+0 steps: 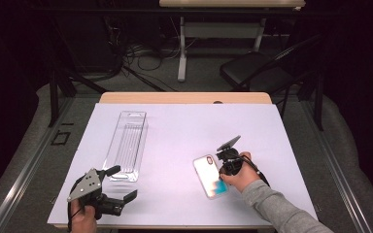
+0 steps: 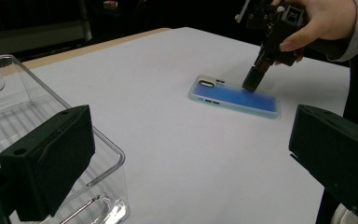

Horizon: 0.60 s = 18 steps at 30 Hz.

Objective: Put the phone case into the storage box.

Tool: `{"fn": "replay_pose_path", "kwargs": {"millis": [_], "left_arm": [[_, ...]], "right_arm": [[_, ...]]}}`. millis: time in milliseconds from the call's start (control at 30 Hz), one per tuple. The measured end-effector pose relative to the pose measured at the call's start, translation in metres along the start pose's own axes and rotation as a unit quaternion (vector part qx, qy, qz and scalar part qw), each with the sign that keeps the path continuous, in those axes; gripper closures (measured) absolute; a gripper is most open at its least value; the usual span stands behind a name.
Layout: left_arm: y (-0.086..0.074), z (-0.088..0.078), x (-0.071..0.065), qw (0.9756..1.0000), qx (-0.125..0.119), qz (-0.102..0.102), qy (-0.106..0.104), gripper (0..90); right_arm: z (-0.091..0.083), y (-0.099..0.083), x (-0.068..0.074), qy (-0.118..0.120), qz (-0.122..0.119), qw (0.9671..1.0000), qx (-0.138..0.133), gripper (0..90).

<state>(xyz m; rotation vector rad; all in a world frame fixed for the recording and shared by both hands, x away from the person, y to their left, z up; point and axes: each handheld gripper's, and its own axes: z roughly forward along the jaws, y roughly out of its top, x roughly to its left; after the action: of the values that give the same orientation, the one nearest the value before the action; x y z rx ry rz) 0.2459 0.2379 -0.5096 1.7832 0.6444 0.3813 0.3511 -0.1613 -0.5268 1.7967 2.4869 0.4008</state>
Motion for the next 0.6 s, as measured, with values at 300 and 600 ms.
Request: {"fn": "replay_pose_path", "kwargs": {"millis": [300, 600], "left_arm": [[0.0005, 0.0005, -0.0003, 0.9999, -0.002, -0.009, -0.005, 0.5], [-0.0002, 0.0039, -0.0008, 0.9997, -0.001, -0.022, -0.004, 0.4]], "right_arm": [[-0.0006, -0.0011, -0.0015, 0.009, 0.006, 0.9999, -0.002, 87.3], [-0.0023, -0.0016, -0.0027, 0.013, 0.007, 0.9999, 0.000, 87.5]]}}
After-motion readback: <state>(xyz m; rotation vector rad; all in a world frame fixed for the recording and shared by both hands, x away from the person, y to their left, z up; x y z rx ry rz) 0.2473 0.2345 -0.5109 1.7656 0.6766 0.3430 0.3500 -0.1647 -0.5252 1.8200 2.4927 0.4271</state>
